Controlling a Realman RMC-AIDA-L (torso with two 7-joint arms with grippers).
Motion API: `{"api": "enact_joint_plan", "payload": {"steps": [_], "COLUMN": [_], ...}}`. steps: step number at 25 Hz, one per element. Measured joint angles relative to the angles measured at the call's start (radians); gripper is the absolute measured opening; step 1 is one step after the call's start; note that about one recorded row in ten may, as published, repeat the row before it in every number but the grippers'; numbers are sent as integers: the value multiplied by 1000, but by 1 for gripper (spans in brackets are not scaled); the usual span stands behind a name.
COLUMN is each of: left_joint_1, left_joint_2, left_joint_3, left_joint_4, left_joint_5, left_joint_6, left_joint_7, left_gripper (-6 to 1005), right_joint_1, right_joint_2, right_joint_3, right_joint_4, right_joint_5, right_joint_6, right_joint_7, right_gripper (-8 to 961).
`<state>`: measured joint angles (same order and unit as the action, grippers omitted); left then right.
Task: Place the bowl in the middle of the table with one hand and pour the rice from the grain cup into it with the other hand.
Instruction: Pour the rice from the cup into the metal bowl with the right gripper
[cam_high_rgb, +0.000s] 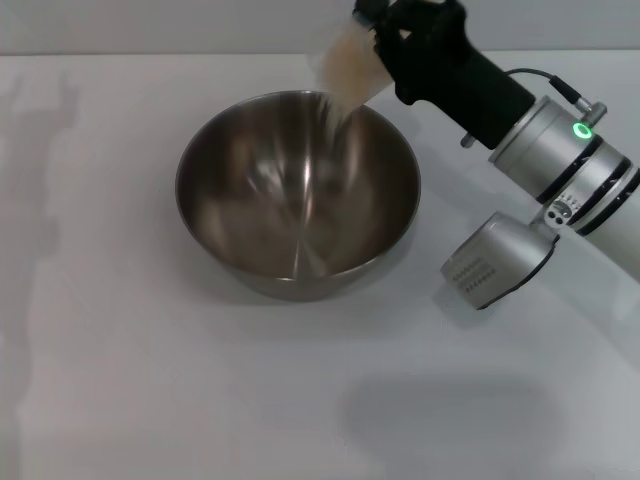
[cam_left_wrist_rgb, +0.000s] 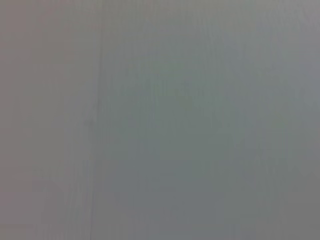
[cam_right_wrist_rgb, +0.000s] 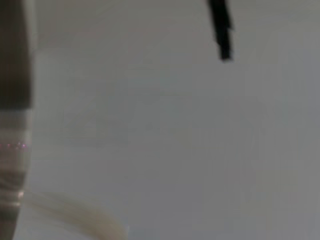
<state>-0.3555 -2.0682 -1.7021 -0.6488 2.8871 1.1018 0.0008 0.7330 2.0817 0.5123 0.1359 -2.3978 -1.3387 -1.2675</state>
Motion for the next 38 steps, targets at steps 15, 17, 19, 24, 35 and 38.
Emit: {"api": "enact_joint_plan", "payload": {"steps": [15,17,19,24,35,38], "left_joint_1": [4,3,-1,-5,-8,-7], "left_joint_2": [5,5,5,5,8,7], "left_joint_3": [1,-1,-1,-2,-4,-3], "left_joint_4": [-6,-3,3,10,11,15], "left_joint_5": [0,0,0,0,0,0], "left_joint_6": [0,-2,-4,-7,-10,-10], "left_joint_7": [-1,-1,-1,-1,-1,-1], "left_gripper": [648,649,650,651,655,656], "right_joint_1": [89,97,104,114,94,58], "right_joint_2": [-25,-27,-27,-21,-8,-6], "right_joint_3": [-135,-147,-164,-194,-156,-113], "right_joint_4": [-55,-62,-74,-101,-79,-11], "right_joint_5": [-81,-81,-81,-81,5,119], "right_joint_6": [23,20,16,-13,-91,-144], "right_joint_7": [-179,-192,-204,-256,-221,-45], "right_gripper": [29,29,31,32,30,29]}}
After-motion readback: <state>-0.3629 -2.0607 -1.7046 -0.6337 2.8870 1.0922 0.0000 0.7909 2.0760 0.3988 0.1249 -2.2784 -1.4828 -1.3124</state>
